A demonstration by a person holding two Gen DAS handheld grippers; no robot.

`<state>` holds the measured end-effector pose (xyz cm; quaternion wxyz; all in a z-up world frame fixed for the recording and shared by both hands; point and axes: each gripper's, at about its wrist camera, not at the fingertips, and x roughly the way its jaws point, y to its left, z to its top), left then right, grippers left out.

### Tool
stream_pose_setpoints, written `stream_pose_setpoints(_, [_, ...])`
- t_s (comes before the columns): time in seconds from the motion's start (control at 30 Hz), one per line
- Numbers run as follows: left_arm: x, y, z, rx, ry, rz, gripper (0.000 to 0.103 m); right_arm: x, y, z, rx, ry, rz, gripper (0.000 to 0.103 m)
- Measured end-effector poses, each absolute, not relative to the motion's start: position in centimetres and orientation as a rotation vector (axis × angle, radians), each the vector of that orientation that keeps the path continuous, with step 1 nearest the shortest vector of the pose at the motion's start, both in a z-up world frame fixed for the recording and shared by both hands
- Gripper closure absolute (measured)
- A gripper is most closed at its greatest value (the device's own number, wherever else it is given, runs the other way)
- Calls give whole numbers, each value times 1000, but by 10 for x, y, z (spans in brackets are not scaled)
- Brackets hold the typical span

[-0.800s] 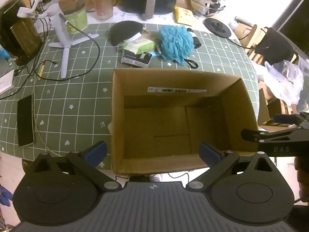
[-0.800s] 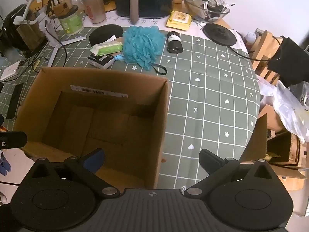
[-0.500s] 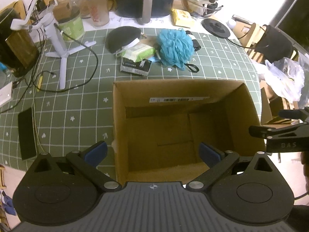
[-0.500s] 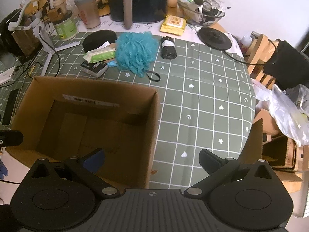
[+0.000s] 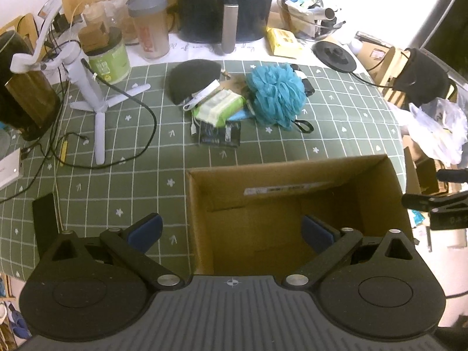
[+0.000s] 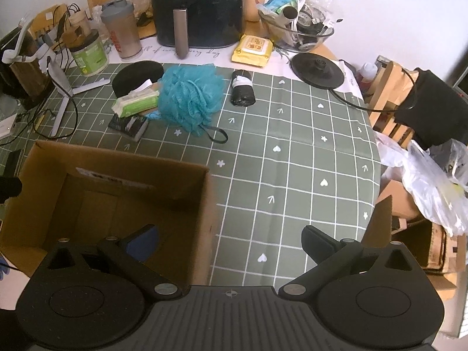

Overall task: Organize soft objects
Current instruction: 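Move both tools from the cardboard box toward the items on the mat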

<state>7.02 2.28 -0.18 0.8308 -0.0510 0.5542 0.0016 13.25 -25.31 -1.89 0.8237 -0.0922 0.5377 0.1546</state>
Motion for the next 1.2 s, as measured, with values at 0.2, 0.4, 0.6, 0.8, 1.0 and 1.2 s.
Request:
stream_pose_setpoints(0.2, [84, 32, -2, -114, 1163, -22, 0, 148, -262, -20, -213, 1128, 329, 0])
stream_pose_setpoints(0.4, [102, 43, 0, -123, 1137, -38, 0, 170, -263, -16, -159, 1083, 404, 0])
stream_pose_setpoints(0.6, [124, 50, -4, -109, 1131, -53, 0, 189, -264, -13, -154, 1038, 444, 0])
stream_pose_setpoints(0.8, [141, 55, -15, -107, 1144, -69, 0, 212, -259, -25, -193, 1059, 468, 0])
stream_pose_setpoints(1.0, [155, 63, -27, -137, 1155, -89, 0, 234, -252, -42, -231, 1043, 475, 0])
stream_pose_setpoints(1.2, [168, 70, -42, -154, 1165, -125, 0, 259, -243, -49, -237, 993, 515, 0])
